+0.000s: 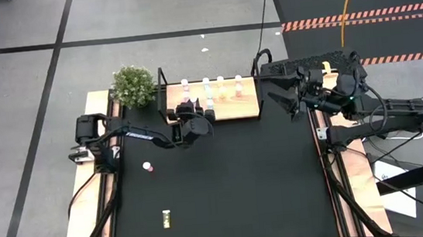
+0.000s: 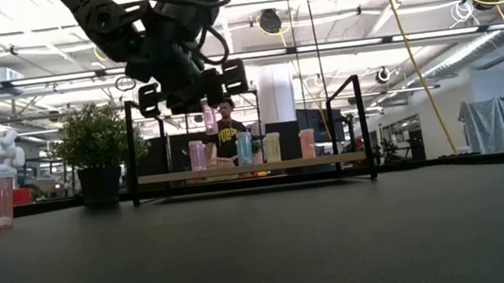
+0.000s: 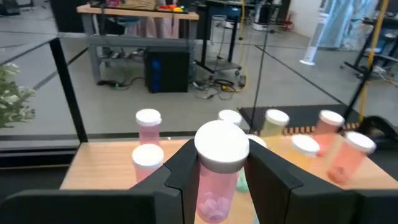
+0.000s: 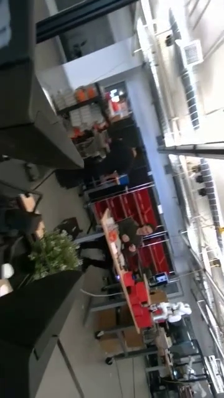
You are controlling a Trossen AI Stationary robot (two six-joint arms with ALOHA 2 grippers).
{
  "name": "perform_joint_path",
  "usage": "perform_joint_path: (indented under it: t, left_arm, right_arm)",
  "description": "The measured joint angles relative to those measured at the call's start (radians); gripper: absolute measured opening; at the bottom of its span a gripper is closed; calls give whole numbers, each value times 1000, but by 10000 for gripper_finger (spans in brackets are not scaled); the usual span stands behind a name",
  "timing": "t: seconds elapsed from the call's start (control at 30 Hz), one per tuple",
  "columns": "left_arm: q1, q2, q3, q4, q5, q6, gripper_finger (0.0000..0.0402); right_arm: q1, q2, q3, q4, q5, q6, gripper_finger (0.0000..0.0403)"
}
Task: Pick and place medicine bottles onto shelf by color
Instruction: Put the purple pill bottle on the shelf aligned with the other purple pill bottles
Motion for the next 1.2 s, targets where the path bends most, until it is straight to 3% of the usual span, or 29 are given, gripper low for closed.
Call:
perform_joint_path:
  t: [0.23,0.47,0.8,1.2]
  left_arm:
    - [37,0,1,-29,8,1,115]
    - [52,0,2,-105,62,12,115]
    - [60,0,2,-325,103,-247,115]
    - [83,-1,2,-393,185,-274,115]
  right_arm:
    - [0,-2,0,-33,0,-60,274]
    - [0,-15,0,-177,1,-88,274]
    - [0,-25,0,-290,-1,-54,274]
    - [8,-28,0,-311,-53,4,274]
